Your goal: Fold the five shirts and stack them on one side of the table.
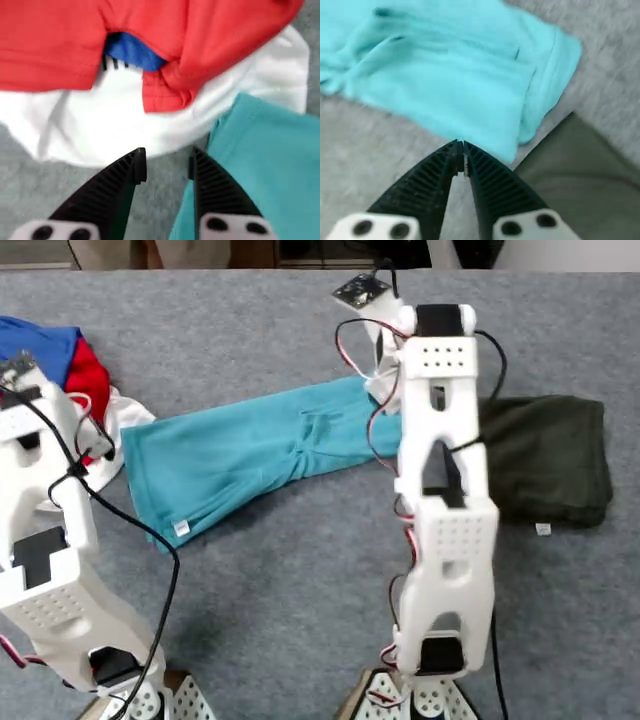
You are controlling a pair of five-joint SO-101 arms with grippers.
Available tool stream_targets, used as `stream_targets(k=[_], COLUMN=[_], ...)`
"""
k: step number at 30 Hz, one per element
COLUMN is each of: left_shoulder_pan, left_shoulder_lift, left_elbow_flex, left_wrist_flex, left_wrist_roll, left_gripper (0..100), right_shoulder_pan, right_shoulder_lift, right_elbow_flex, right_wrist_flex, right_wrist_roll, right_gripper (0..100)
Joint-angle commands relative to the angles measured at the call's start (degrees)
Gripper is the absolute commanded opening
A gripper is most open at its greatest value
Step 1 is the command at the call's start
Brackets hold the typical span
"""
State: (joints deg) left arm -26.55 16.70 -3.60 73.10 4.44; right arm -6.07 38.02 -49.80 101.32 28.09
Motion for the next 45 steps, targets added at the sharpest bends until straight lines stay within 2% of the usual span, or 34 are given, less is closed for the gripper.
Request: stream_targets(k=[1, 4, 9, 15, 19, 23, 30, 35, 45], left_shoulder_pan=[0.9, 2.9, 3.6, 4.1, 4.1, 4.2, 7.6, 8.9, 7.9], left_shoulder_lift=[-0.8, -0.4, -0.1, -0.7, -0.3, -0.7, -0.2, -0.1, -0.1], left_elbow_flex=[-12.8, -16.9, -13.4, -7.5, -3.5, 0.0, 4.5, 8.0, 8.4], left_wrist_flex=[16.6, 26.6, 27.7, 23.9, 20.4, 16.1, 9.2, 3.3, 2.8], left_wrist_roll=[0.2, 0.4, 1.7, 1.7, 1.9, 3.0, 6.9, 6.9, 9.1], left_gripper=[18, 18, 18, 18, 27, 27, 26, 26, 26], right_shoulder_pan=[1.0, 2.9, 6.4, 6.8, 6.6, 7.0, 7.1, 8.0, 8.9], right_shoulder_lift=[-13.9, -17.9, -18.2, -18.2, -18.2, -19.4, -20.4, -20.3, -20.2], right_elbow_flex=[14.3, 21.6, 26.4, 34.2, 44.6, 51.0, 56.1, 56.3, 57.1], right_wrist_flex=[0.8, -2.0, -15.6, -35.3, -48.1, -57.1, -65.1, -65.8, -67.5], right_wrist_roll=[-0.5, -0.8, -4.7, -6.6, -9.7, -11.0, -11.0, -11.2, -11.0], right_gripper=[0.4, 0.4, 0.4, 0.4, 0.4, 0.4, 0.5, 0.5, 0.5])
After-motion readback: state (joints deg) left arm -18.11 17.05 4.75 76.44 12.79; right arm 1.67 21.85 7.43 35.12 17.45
